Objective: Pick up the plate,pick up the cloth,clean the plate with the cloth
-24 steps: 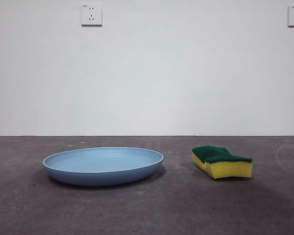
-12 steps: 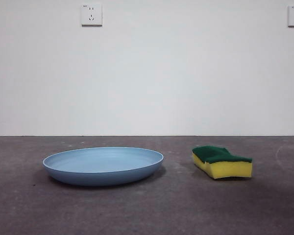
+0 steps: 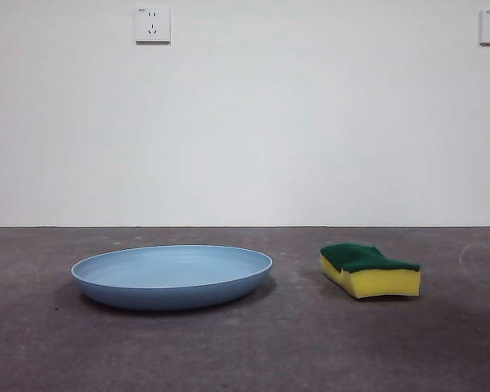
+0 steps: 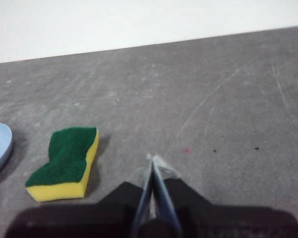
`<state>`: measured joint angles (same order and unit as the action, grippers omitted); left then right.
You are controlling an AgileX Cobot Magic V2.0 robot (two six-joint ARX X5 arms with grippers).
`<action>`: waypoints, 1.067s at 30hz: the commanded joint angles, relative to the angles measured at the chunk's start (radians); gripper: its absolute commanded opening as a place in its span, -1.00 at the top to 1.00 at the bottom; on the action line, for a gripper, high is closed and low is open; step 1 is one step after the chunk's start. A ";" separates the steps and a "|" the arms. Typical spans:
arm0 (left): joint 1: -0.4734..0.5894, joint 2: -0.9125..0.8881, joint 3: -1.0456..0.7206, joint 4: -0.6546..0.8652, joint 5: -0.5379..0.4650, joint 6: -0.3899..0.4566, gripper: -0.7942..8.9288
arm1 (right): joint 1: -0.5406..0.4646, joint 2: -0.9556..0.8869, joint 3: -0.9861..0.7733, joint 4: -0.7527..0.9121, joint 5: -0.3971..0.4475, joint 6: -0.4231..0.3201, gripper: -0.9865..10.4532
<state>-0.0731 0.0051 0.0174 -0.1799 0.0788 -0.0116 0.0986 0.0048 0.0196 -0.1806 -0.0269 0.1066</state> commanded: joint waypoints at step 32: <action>0.003 -0.001 -0.014 0.004 0.001 -0.006 0.84 | 0.000 -0.002 -0.013 0.000 -0.020 0.076 0.83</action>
<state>-0.0731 0.0051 0.0174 -0.1799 0.0792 -0.0116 0.0990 0.0040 0.0196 -0.1795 -0.0433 0.1726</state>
